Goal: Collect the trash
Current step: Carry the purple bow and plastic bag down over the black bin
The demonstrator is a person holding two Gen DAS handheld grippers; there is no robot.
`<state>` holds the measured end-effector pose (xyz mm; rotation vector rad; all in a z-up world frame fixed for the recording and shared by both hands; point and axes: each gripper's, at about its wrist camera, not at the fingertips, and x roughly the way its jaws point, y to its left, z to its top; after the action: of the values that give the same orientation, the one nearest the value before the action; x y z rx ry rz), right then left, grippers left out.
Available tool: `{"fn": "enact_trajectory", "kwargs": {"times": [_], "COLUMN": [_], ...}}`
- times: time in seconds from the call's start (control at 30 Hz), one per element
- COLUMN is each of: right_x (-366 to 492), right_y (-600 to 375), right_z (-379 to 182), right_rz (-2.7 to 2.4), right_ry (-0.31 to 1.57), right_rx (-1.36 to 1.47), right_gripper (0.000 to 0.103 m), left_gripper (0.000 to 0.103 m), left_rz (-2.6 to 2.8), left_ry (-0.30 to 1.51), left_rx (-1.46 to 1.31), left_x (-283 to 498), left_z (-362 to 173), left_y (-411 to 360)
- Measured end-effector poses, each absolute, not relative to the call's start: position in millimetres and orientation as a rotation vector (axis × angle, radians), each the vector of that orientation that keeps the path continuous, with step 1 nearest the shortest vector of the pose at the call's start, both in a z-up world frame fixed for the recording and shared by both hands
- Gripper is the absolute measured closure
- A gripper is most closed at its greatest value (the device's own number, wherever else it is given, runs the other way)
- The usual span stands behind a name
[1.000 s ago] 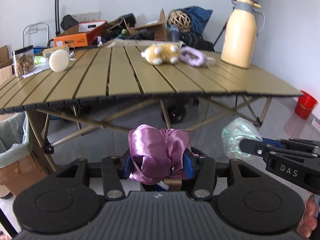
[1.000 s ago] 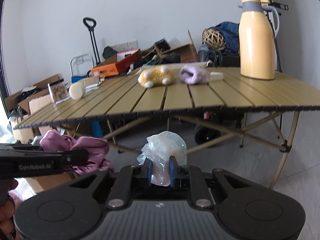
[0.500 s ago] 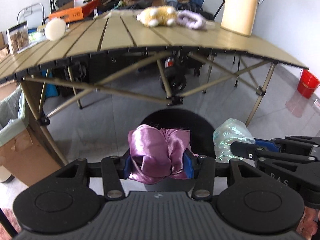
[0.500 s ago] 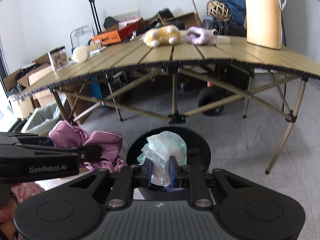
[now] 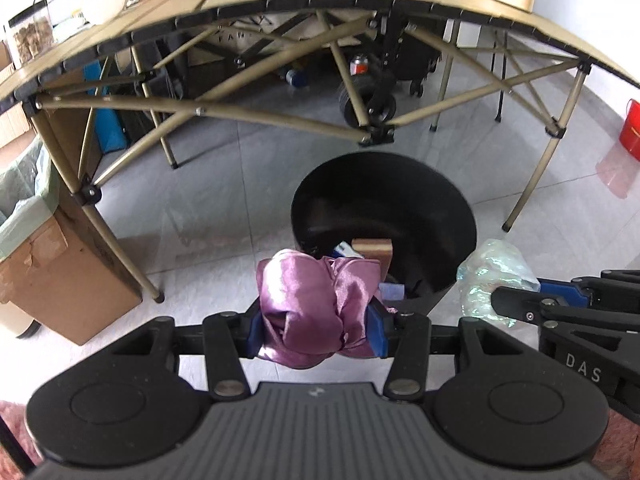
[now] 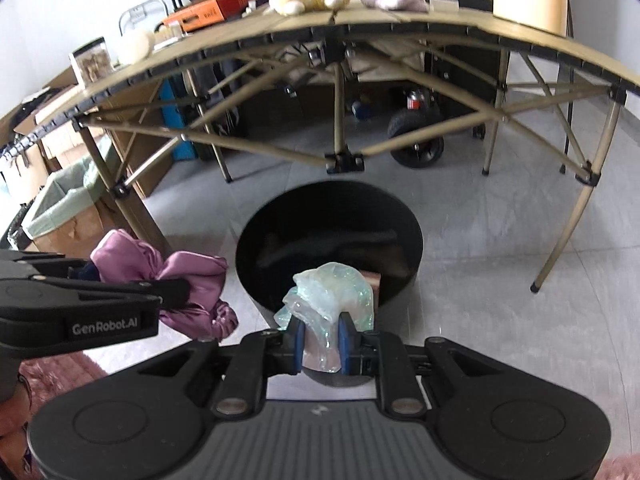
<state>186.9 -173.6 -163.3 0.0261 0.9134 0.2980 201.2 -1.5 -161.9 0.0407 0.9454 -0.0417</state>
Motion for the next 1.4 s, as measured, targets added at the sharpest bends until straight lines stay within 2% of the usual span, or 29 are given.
{"fn": "enact_trajectory", "kwargs": {"times": [0.7,1.4], "right_x": [200,223], "right_y": [-199,-235], "right_z": [-184,-175], "right_rz": [0.203,0.085], "right_ry": [0.972,0.912], "right_rx": [0.063,0.106], "right_gripper": [0.087,0.087], "left_gripper": [0.054,0.054], "left_rz": [-0.058,-0.092], "left_ry": [1.092,1.070], "left_rx": [0.012,0.025], "left_x": [216,269], "left_z": [-179,-160], "left_y": [-14,-59]}}
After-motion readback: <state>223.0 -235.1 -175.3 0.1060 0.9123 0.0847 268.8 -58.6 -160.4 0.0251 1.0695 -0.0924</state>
